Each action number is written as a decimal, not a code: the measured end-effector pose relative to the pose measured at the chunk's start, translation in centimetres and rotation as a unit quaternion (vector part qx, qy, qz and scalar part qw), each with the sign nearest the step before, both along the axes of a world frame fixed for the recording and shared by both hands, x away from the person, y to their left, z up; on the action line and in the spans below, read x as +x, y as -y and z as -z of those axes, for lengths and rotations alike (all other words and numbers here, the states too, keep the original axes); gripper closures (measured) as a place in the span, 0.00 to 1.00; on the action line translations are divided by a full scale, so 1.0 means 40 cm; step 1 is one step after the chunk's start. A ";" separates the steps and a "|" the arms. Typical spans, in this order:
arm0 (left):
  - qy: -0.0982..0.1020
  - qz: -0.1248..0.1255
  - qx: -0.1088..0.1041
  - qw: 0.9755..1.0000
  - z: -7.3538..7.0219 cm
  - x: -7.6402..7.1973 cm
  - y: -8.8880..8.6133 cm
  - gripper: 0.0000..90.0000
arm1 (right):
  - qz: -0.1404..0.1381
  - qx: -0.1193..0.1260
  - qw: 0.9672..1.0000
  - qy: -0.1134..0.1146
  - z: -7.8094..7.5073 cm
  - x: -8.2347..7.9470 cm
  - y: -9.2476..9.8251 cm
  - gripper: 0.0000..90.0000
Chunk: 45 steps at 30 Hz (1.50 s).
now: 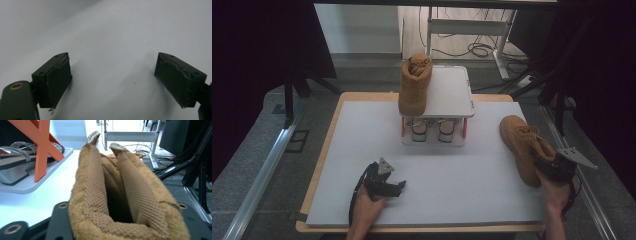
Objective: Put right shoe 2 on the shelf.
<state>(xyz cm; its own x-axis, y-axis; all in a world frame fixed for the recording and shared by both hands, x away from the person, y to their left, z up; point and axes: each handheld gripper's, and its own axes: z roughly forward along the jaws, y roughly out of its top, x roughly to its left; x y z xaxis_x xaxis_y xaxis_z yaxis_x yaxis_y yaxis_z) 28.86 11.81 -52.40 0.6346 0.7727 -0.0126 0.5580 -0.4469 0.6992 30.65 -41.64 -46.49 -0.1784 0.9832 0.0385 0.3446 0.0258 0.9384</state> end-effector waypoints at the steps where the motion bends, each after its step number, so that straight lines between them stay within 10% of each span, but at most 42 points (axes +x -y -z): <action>1: 0.000 0.000 0.000 1.000 0.000 0.000 0.000 0.15 | 0.003 0.001 1.000 0.001 0.000 0.000 -0.002 0.55; 17: -0.001 0.000 0.000 1.000 0.000 0.000 0.000 0.15 | 0.020 -0.014 1.000 0.006 -0.044 -0.012 -0.038 0.62; 45: -0.002 -0.001 -0.003 1.000 0.000 0.001 0.000 0.15 | -0.026 -0.002 0.997 0.079 -0.202 0.009 -0.149 0.62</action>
<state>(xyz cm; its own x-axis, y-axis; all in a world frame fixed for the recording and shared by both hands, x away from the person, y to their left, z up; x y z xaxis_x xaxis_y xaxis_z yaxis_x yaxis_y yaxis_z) 28.89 11.81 -52.41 0.6332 0.7738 -0.0194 0.5619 -0.4423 0.6990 31.01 -35.66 -38.41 -0.2334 0.9724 0.0012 0.1910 0.0446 0.9806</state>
